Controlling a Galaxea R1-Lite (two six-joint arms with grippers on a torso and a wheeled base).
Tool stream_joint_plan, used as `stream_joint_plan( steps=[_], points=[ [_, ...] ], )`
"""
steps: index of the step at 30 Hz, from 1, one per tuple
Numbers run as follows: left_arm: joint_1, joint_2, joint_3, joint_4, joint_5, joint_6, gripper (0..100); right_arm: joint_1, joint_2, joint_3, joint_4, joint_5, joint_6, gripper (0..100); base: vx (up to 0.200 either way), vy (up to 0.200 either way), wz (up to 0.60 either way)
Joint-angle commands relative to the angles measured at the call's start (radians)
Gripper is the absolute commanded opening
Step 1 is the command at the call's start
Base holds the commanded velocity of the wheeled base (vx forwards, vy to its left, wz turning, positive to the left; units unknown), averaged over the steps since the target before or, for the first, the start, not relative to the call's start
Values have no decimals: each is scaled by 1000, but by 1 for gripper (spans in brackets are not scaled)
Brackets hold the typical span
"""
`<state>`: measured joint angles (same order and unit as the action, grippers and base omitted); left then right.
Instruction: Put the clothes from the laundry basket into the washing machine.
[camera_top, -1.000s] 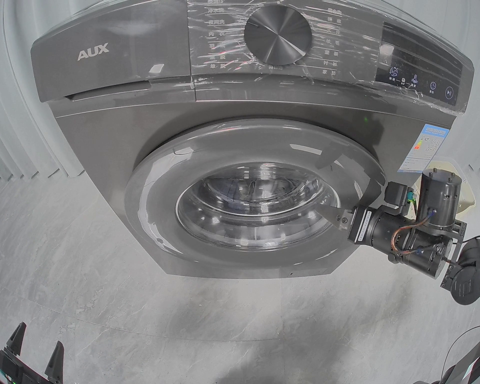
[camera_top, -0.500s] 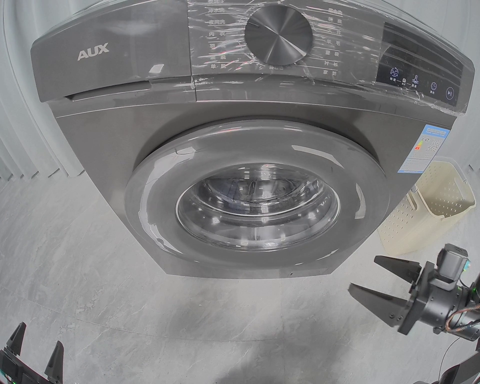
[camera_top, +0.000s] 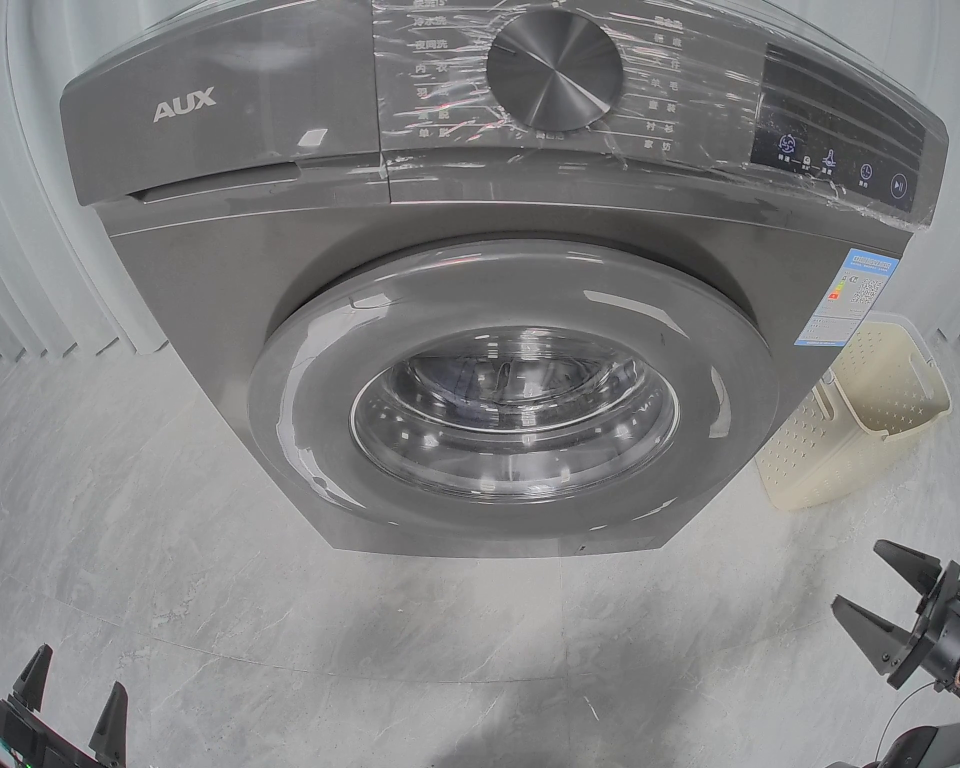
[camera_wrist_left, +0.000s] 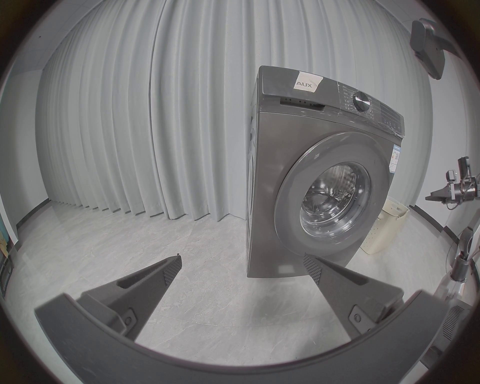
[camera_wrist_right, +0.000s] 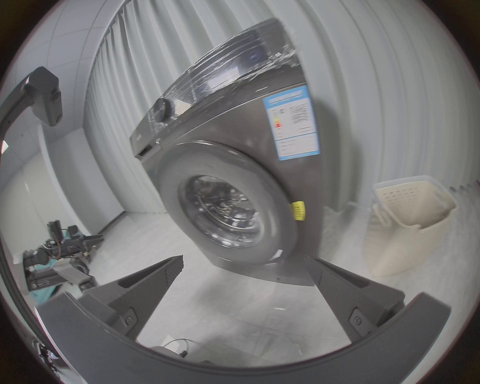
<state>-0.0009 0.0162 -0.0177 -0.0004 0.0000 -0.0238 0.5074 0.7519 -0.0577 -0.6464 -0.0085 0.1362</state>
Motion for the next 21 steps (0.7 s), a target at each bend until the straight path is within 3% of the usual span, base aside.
stream_joint_plan(
  steps=[1,4,8,14,19,21],
  points=[
    [-1,-10,16,-1,0,1,100,-323,-548,-68,448,12,-82,100,0,0,0],
    [-1,-10,16,-1,0,1,100,-376,-657,-93,619,13,-93,100,0,0,0],
    [-1,-10,16,0,0,-1,100,-383,-660,-76,573,1,-104,100,0,0,0],
    [1,-10,16,0,0,-4,100,-497,-660,-71,560,30,-129,100,0,0,0],
    [-1,-10,16,-1,0,-8,100,-511,-704,-18,560,44,-138,100,0,0,0],
    [-1,-10,16,0,0,-7,100,-507,-752,52,560,41,-159,100,0,0,0]
  ],
)
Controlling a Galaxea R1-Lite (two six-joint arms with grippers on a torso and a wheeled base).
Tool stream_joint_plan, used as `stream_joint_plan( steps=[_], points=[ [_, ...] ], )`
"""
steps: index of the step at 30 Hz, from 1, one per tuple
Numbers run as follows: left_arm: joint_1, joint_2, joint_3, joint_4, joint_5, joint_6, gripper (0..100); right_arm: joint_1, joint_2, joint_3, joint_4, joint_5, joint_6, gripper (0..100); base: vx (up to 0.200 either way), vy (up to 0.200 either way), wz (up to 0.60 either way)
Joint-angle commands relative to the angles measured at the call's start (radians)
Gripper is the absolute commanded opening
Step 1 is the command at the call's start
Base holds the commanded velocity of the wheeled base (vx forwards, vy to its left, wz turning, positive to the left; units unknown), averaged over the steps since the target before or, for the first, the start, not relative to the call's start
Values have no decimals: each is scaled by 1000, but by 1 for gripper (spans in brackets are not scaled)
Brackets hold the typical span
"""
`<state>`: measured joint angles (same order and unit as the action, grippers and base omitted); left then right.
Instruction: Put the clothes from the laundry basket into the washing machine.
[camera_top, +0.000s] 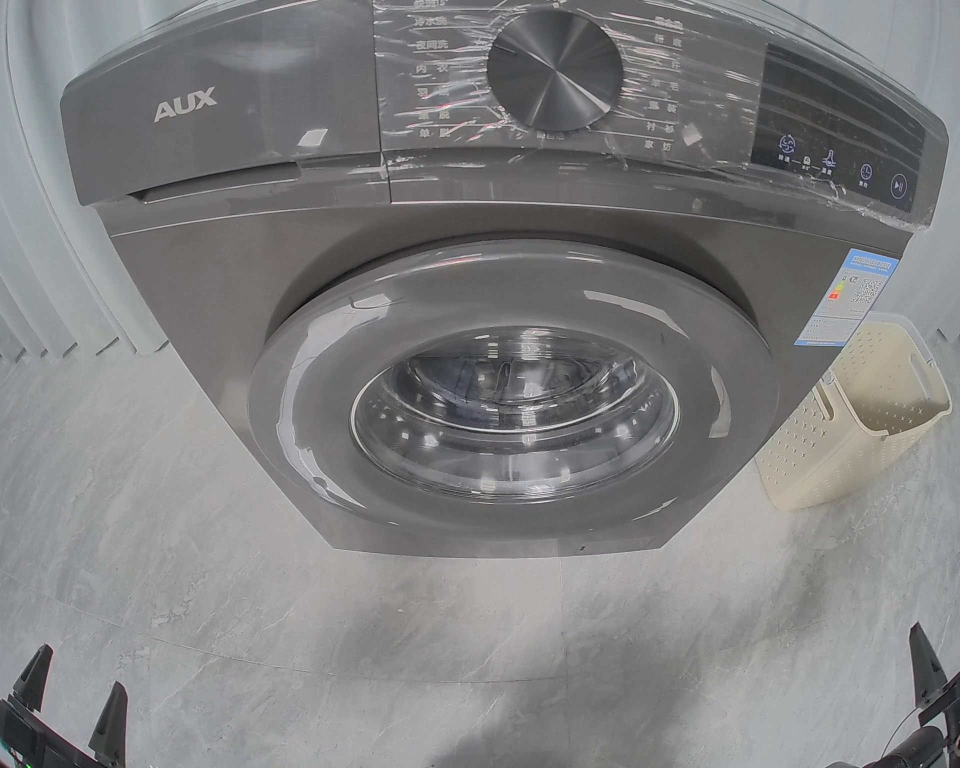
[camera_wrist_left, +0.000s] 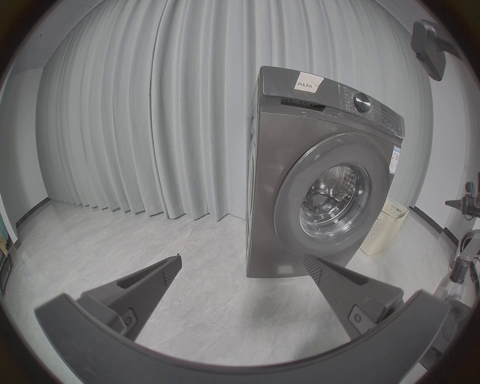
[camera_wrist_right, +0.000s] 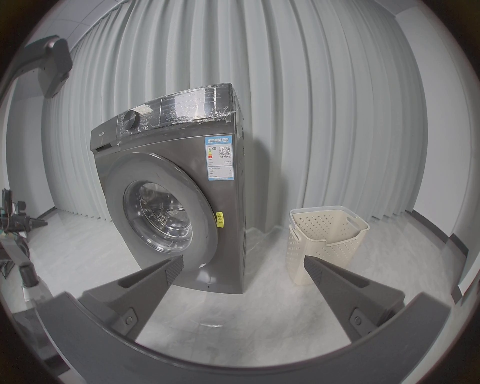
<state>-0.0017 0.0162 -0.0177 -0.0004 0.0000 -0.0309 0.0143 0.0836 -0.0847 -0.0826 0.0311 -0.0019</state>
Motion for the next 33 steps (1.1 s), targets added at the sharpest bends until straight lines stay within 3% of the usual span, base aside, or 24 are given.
stream_joint_plan(
  steps=[1,7,33],
  points=[
    [0,-10,16,0,0,0,100,-14,-84,85,10,-2,-18,100,0,0,0],
    [0,-10,16,-1,0,0,100,-14,-84,85,84,-37,7,100,0,0,0],
    [0,-10,16,0,2,-1,100,-11,-84,85,79,-42,16,100,0,0,0]
  ],
)
